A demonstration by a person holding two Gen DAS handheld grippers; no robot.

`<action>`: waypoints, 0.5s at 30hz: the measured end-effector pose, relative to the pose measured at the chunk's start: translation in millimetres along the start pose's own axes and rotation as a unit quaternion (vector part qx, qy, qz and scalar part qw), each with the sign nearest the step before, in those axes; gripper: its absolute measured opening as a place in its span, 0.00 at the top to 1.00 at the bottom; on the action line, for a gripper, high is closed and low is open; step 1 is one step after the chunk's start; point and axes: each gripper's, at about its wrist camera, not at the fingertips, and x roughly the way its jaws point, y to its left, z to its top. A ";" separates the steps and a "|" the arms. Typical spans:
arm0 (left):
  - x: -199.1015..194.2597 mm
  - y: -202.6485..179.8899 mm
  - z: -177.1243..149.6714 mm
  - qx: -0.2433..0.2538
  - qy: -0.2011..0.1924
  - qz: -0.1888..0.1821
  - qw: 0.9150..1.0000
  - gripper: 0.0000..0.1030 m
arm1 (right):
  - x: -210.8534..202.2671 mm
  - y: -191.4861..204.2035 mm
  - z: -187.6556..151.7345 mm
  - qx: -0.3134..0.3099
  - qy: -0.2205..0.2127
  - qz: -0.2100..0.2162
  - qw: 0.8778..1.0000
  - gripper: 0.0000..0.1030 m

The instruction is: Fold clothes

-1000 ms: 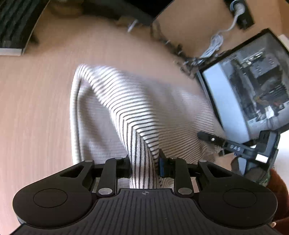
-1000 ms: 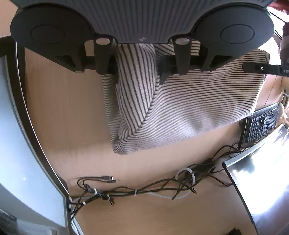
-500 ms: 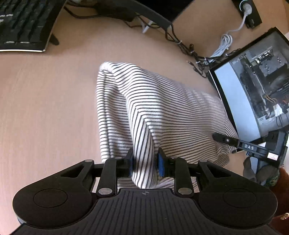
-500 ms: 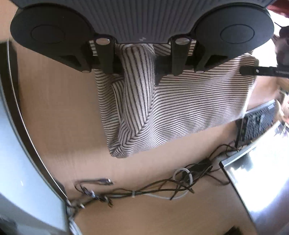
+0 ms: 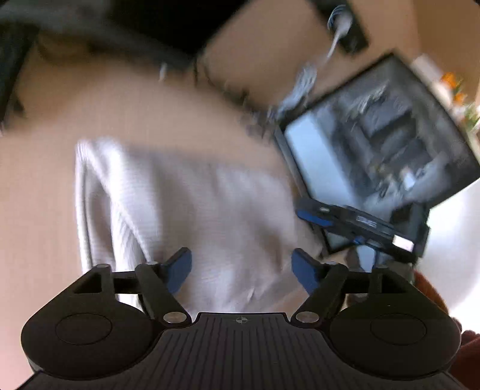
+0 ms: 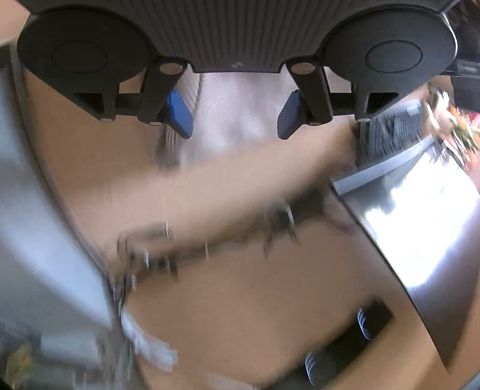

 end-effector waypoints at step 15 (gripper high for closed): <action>55.7 33.0 29.1 -0.050 -0.010 -0.021 0.998 0.00 | -0.5 55.7 -75.8 0.030 0.031 -0.077 0.996 0.01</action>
